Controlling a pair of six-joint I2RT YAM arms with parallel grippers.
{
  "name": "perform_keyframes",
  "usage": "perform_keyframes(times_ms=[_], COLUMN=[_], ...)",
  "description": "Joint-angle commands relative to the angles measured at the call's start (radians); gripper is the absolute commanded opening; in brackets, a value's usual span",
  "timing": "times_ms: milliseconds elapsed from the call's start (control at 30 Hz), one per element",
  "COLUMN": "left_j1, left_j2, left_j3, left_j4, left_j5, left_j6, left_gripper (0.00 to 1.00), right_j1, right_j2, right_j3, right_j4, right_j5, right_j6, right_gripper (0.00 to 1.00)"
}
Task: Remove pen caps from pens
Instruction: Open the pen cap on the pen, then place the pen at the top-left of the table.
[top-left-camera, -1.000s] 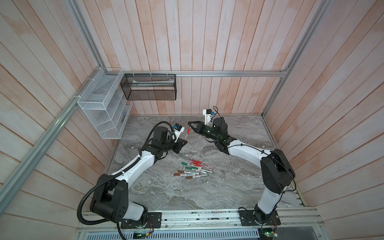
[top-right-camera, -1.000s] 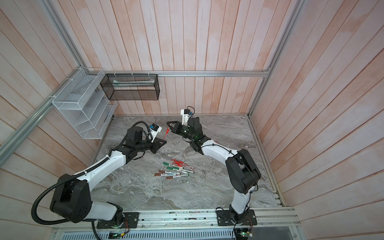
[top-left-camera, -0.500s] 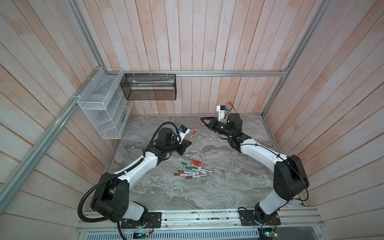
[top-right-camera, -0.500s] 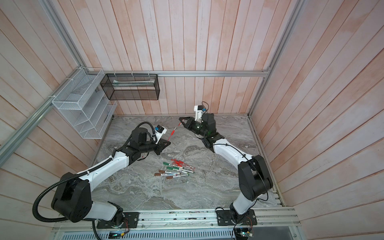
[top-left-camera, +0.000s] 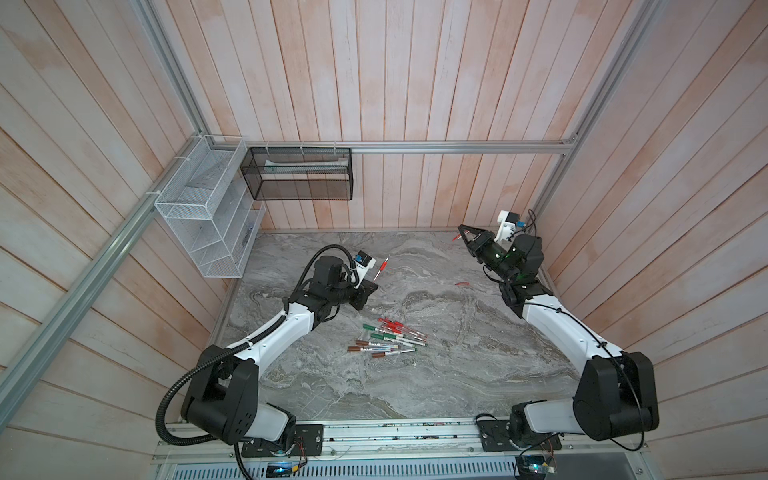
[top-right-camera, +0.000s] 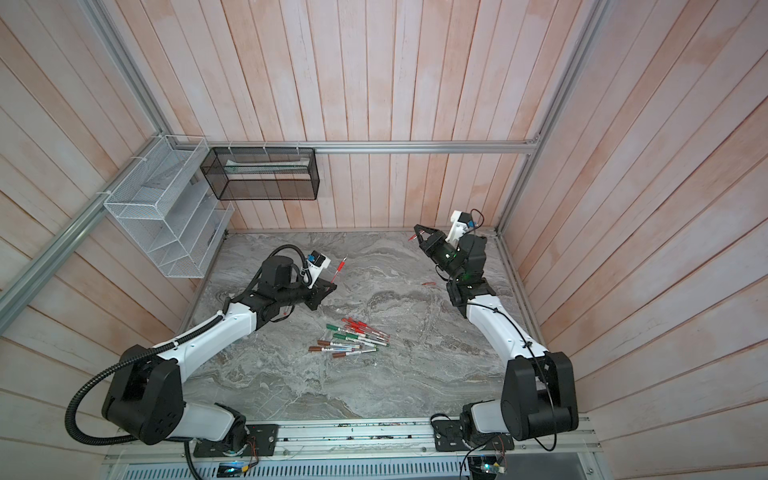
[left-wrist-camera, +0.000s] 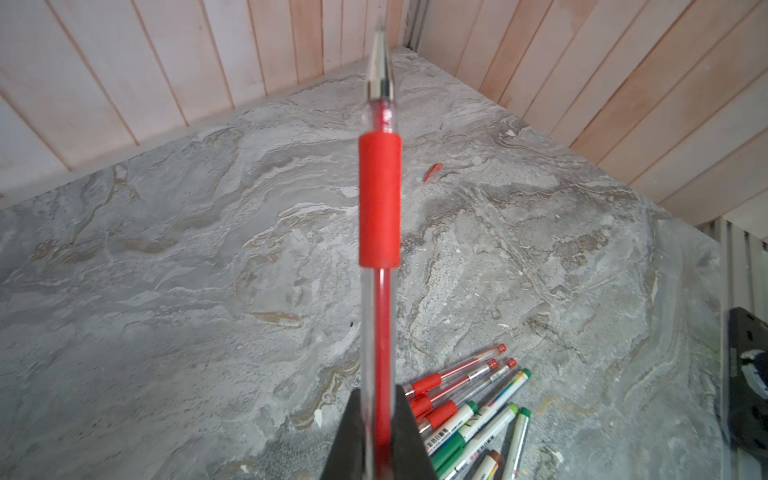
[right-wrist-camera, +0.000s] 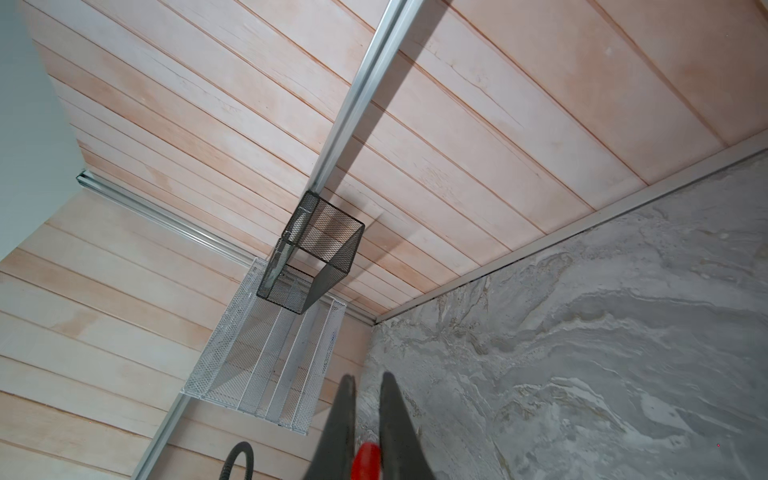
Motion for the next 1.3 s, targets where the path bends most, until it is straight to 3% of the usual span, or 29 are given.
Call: perform_keyframes(times_ms=[0, 233, 467, 767, 1033, 1267], left_j1=[0.036, 0.077, 0.16, 0.184, 0.189, 0.196], left_j2=[-0.026, -0.07, -0.107, 0.002, 0.176, 0.259], left_j3=[0.031, 0.05, -0.08, -0.139, -0.025, -0.012], left_j4=[-0.035, -0.224, -0.154, -0.054, -0.126, -0.127], left_j5=[-0.045, -0.169, -0.183, -0.269, -0.288, -0.305], left_j6=[-0.013, 0.021, 0.007, 0.019, -0.071, -0.119], left_gripper=[0.0, 0.0, 0.0, 0.0, 0.0, 0.0], right_j1=[-0.027, -0.063, -0.112, -0.135, -0.143, -0.153], right_j2=[-0.046, -0.144, -0.208, -0.234, -0.239, -0.256], right_j3=[-0.038, -0.038, -0.084, -0.17, -0.227, -0.268], right_j4=[-0.052, -0.248, -0.312, -0.305, -0.282, -0.275], right_j5=[-0.009, -0.008, -0.019, -0.039, -0.079, -0.101], right_j6=[-0.042, -0.189, -0.255, -0.278, -0.285, -0.293], right_gripper=[0.0, 0.0, 0.0, 0.0, 0.0, 0.0])
